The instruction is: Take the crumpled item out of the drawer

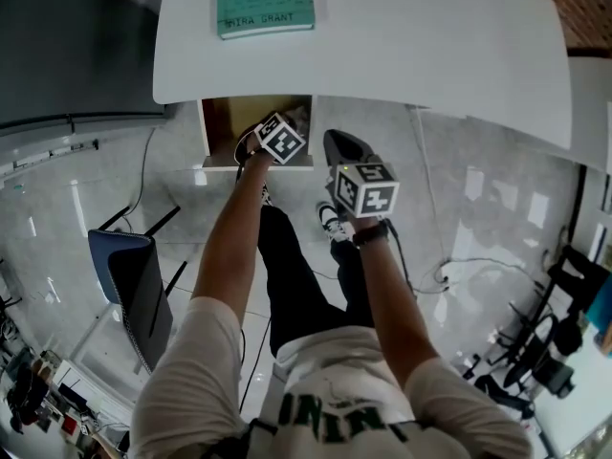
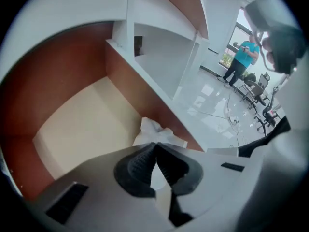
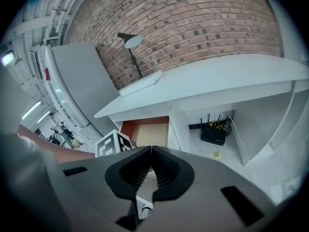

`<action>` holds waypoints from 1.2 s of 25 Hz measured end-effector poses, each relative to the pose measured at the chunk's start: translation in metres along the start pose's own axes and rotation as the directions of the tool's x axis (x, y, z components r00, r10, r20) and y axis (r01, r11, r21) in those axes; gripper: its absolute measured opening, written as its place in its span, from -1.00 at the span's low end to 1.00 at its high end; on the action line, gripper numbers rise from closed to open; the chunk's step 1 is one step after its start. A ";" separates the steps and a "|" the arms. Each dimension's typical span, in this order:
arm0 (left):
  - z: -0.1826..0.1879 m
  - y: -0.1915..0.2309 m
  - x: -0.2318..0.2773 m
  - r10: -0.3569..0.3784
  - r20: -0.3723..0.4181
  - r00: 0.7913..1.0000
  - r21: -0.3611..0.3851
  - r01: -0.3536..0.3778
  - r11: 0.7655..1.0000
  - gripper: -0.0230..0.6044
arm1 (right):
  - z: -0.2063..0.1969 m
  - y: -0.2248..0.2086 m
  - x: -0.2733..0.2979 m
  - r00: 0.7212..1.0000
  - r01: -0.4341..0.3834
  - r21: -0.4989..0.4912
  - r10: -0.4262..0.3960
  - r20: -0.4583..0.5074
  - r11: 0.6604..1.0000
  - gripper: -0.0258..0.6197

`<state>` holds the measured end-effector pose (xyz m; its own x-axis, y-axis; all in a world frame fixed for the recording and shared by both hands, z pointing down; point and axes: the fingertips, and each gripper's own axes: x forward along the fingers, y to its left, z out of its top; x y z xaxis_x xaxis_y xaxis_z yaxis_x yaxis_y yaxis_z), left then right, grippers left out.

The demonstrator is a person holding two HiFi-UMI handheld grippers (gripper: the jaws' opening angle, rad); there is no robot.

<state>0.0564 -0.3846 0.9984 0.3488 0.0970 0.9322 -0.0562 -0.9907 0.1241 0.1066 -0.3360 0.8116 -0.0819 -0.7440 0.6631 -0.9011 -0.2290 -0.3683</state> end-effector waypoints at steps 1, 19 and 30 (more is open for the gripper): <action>0.002 0.000 -0.009 0.008 0.012 1.000 -0.015 -0.008 1.000 -0.92 | 0.003 0.002 -0.003 1.000 -0.003 -0.004 0.003 0.004 1.000 -0.91; 0.062 -0.041 -0.248 0.319 0.358 0.877 -0.361 -0.184 0.914 -0.92 | 0.087 0.042 -0.117 0.989 -0.049 -0.160 0.070 0.129 0.986 -0.91; 0.098 -0.090 -0.411 0.525 0.548 0.651 -0.499 -0.248 0.830 -0.92 | 0.131 0.076 -0.191 0.954 -0.081 -0.299 0.161 0.254 0.951 -0.91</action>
<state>0.0103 -0.3445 0.5707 0.7106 -0.5089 0.4858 -0.6005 -0.7986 0.0418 0.1093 -0.2938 0.5713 -0.1153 -0.9061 0.4071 -0.9774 0.0304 -0.2090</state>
